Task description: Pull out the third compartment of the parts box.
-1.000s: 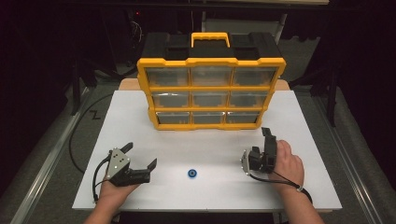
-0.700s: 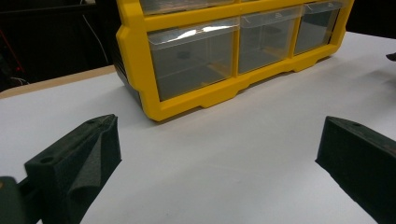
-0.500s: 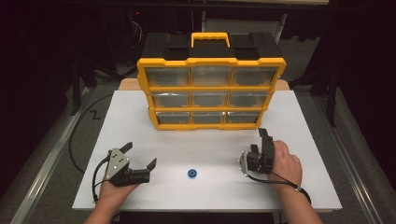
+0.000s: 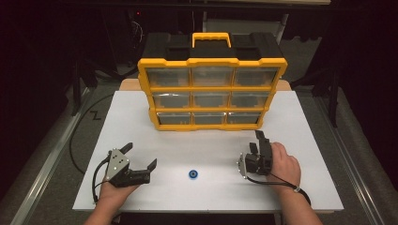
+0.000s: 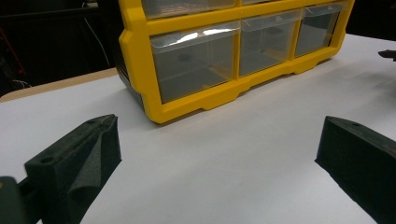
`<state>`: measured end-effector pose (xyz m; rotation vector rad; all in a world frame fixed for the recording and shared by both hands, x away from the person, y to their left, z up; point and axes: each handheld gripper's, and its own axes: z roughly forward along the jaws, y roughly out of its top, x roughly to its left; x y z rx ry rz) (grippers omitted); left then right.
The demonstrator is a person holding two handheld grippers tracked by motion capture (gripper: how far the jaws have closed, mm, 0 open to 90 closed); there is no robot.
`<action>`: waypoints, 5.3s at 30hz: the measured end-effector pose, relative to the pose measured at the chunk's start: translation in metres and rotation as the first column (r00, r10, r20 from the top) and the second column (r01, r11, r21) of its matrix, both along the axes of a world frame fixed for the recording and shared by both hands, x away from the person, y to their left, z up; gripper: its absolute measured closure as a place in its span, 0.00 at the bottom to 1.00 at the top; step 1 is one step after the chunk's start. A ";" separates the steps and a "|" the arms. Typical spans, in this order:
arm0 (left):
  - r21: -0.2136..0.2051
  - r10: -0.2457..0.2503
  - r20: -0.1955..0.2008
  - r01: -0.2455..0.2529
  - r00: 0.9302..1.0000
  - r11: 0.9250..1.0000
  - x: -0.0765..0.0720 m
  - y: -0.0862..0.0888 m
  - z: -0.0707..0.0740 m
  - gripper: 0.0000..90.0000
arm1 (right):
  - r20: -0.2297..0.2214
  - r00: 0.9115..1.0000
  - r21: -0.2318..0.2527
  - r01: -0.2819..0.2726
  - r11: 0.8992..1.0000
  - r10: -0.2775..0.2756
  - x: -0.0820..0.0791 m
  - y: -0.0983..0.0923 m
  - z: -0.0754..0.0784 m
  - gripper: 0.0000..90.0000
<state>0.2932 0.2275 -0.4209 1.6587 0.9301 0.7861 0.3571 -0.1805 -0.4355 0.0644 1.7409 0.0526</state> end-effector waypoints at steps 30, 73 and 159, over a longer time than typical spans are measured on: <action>0.006 -0.006 0.000 0.006 1.000 1.000 0.000 0.001 0.000 0.01 | 0.027 1.000 0.018 -0.006 1.000 0.006 0.001 0.014 0.027 0.65; 0.002 -0.018 0.000 0.018 1.000 1.000 0.000 0.002 0.000 0.01 | 0.137 0.991 -0.015 0.002 1.000 0.000 0.027 0.018 0.117 0.68; -0.009 -0.031 0.005 0.031 1.000 0.999 -0.002 0.004 0.001 0.03 | 0.298 0.954 -0.050 0.046 0.998 -0.029 0.067 0.048 0.177 0.93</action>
